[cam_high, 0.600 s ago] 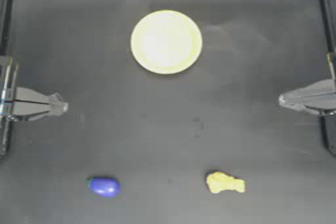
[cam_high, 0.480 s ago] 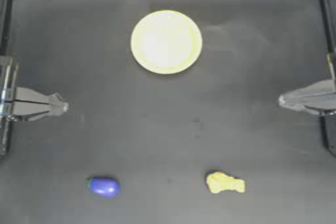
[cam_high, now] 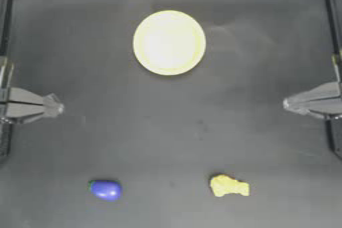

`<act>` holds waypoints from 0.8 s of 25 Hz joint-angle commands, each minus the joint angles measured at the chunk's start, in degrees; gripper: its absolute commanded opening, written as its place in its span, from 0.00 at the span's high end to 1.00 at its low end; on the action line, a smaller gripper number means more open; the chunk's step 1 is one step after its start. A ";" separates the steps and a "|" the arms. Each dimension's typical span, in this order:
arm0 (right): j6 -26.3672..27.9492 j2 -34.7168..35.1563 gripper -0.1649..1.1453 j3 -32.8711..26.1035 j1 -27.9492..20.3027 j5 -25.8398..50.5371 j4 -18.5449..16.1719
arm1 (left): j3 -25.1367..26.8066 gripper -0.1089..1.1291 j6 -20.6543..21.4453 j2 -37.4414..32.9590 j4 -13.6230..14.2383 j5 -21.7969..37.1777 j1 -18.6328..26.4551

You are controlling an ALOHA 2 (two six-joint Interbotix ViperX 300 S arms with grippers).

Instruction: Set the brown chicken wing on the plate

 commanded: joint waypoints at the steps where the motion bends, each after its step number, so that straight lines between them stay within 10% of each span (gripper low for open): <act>1: 0.09 0.26 0.35 -0.62 0.09 -0.18 -1.85 | -0.53 0.27 -0.09 -0.18 0.00 0.44 0.00; 5: 0.00 0.26 0.04 -0.79 0.00 -0.09 -1.67 | -0.70 0.05 0.00 -0.18 0.00 2.11 0.00; 12: 0.09 0.26 0.12 -3.52 0.00 8.09 -0.53 | -0.79 0.09 0.00 -0.18 0.00 3.69 0.00; 20: 0.70 4.13 0.12 -16.26 0.09 39.64 2.99 | -0.88 0.08 0.00 -0.18 -0.09 5.01 0.53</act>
